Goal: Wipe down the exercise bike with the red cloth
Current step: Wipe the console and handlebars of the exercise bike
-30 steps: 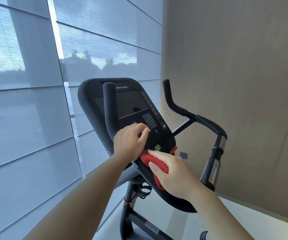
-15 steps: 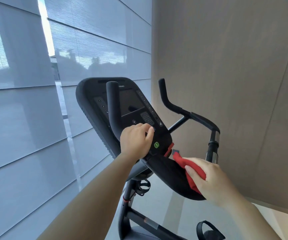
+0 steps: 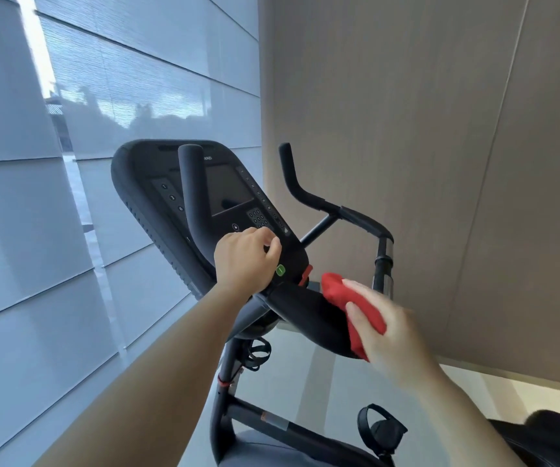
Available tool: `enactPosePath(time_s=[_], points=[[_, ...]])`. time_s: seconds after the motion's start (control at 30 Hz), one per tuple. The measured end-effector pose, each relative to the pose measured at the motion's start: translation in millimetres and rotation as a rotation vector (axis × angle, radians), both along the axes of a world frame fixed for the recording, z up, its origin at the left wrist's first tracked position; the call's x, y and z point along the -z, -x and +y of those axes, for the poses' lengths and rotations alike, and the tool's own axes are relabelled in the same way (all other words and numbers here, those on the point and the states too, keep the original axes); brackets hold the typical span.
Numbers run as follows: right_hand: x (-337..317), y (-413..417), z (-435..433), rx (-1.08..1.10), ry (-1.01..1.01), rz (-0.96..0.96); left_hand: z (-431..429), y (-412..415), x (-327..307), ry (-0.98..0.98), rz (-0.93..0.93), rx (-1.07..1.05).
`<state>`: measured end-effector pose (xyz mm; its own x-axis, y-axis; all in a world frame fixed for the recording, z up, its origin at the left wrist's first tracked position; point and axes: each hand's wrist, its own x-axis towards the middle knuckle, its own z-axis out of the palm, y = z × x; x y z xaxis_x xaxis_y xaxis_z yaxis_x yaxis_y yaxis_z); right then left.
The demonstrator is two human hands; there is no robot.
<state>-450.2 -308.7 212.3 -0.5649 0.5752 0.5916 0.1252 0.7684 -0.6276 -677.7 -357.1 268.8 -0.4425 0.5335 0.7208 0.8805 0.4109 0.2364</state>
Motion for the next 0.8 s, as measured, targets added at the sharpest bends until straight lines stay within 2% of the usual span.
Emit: enactPosePath(time_s=[0.1,0.17,0.23,0.33,0.4,0.53,0.63,0.73,0.8], points=[[1,8,-9,0.010,-0.185,-0.190,-1,-1,-1,0.020,0.001,0.001],[6,-2,-9,-0.014,-0.194,-0.200,-2,-1,-1,0.033,0.000,0.004],[13,-15,-8,-0.041,-0.197,-0.137,-2,-1,-1,0.039,0.006,0.007],[15,-17,-9,-0.022,-0.139,0.126,-2,-1,-1,0.038,0.020,-0.013],[9,-4,-15,-0.039,-0.146,0.185,-2,1,-1,0.047,0.018,-0.025],[17,14,-22,-0.065,-0.410,-0.073,-2,2,-1,0.089,0.024,-0.057],[28,2,-7,-0.119,-0.500,-0.109,-2,-3,-3,0.134,0.014,-0.072],[40,-22,16,-0.180,-0.529,-0.092,-3,-11,-7,0.125,-0.131,-0.044],[45,-38,35,-0.192,-0.408,-0.057,-1,-24,-11,0.020,-0.286,0.046]])
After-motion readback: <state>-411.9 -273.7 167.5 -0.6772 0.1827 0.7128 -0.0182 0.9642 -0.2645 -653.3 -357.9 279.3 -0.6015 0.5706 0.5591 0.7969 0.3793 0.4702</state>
